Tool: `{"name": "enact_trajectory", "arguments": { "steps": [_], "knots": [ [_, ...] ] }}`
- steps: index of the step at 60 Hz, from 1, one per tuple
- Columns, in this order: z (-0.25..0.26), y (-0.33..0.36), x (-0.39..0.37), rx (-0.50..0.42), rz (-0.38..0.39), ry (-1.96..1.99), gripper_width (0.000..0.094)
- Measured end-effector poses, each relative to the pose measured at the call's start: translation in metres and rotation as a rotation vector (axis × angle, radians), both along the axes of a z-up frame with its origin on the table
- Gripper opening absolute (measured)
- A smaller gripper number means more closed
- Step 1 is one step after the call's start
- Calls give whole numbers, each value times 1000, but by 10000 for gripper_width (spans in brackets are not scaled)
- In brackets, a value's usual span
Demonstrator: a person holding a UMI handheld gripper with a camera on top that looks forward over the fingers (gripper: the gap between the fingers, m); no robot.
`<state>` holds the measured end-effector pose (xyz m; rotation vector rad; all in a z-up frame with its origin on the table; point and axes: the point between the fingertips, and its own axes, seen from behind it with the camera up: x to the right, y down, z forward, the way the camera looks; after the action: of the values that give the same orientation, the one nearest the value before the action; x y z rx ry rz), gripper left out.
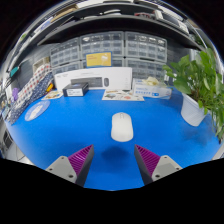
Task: Arrange mouse
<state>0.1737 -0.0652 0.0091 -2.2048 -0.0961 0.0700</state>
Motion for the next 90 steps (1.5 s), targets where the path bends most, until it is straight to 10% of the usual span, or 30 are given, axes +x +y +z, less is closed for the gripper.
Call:
{"name": "enact_trajectory", "arguments": {
  "steps": [22, 34, 69, 90],
  "knots": [
    [-12, 93, 25, -32, -162, -12, 816],
    [-13, 109, 20, -29, -133, -21, 528],
    [-10, 108, 14, -135, -192, -62, 334],
    [201, 163, -125, 159, -309, -56, 335]
  ]
}}
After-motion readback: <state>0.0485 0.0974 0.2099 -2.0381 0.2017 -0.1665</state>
